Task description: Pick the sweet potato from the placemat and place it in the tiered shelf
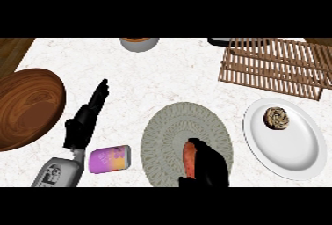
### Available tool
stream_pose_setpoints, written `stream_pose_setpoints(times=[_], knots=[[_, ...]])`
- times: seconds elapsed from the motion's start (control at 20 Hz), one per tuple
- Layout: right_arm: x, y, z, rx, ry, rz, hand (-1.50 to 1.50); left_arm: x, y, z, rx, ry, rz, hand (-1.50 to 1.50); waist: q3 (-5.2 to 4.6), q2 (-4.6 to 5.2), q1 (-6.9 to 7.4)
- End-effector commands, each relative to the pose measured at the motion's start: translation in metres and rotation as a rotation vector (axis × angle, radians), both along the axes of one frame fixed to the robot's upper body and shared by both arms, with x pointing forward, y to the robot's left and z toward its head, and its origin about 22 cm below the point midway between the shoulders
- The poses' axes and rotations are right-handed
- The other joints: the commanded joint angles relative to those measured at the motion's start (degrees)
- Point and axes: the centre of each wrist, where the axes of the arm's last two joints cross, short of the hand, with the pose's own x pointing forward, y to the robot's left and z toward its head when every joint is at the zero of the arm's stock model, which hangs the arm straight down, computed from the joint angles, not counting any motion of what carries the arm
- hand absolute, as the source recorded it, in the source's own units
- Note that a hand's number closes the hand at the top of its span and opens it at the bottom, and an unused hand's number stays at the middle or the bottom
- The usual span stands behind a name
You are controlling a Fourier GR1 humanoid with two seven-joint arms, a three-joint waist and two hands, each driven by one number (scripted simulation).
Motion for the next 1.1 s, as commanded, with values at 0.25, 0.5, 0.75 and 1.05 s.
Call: stream_pose_setpoints(times=[0.25,0.5,0.75,1.05], knots=[[0.009,0.004,0.002,-0.1,-0.022,0.026,1.5,0.007,-0.009,-0.006,-0.023,0.02,-0.007,0.0,0.0,0.06,-0.11],[0.036,0.012,0.017,-0.102,-0.063,0.015,1.5,0.002,0.004,0.0,0.007,0.014,-0.005,0.0,0.01,0.07,0.16],[0.077,0.033,0.019,-0.134,-0.14,0.003,1.5,-0.001,0.008,0.008,-0.009,0.002,0.002,0.0,0.02,0.1,0.7],[0.074,0.033,0.058,0.061,-0.357,-0.036,1.5,0.004,0.001,-0.003,0.0,0.002,0.004,0.0,0.01,0.02,0.18]])
